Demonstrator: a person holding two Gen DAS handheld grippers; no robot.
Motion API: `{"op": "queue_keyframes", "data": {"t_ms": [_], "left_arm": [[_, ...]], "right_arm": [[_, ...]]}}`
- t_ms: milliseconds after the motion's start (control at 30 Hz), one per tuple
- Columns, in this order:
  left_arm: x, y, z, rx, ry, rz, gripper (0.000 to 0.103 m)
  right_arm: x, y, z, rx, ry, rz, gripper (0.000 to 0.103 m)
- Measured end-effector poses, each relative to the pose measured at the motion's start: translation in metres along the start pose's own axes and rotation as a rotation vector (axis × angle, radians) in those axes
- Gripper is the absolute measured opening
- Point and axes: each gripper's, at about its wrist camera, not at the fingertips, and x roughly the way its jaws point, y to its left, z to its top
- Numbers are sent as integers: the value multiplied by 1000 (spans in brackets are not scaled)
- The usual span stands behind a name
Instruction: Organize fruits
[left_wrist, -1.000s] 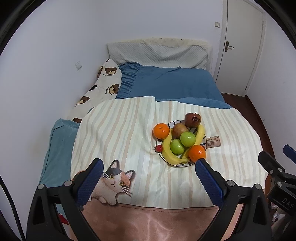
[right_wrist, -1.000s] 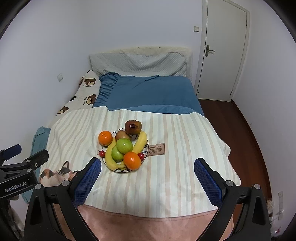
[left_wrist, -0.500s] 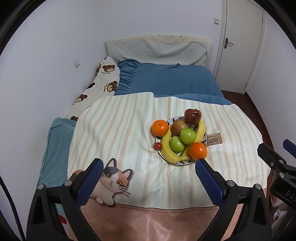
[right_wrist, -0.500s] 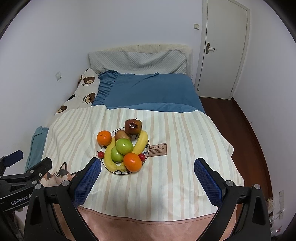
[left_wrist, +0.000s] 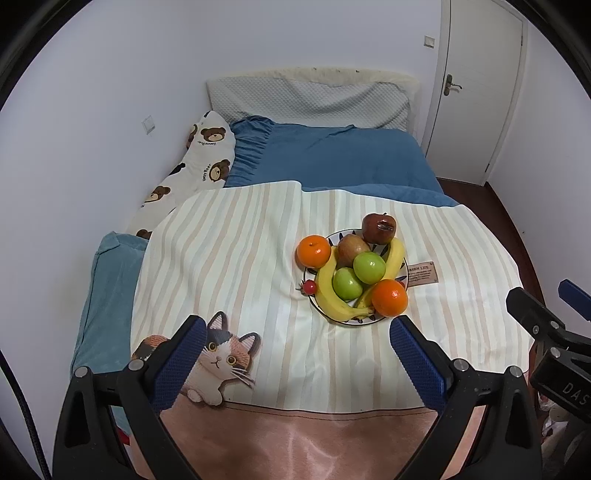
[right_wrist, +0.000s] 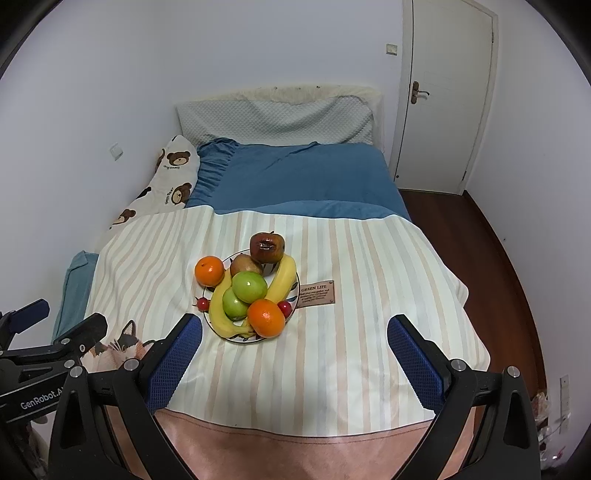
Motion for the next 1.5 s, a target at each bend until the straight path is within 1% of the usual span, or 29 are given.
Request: {"op": "queue_keyframes", "data": {"t_ms": [967, 1500], "left_arm": [[-9, 2, 3, -6, -14, -5, 102], [-12, 4, 2, -17, -11, 4, 102]], "right_arm": [[-4, 1, -1, 13, -4, 4, 102], [-2, 9, -10, 21, 20, 18, 102]]}}
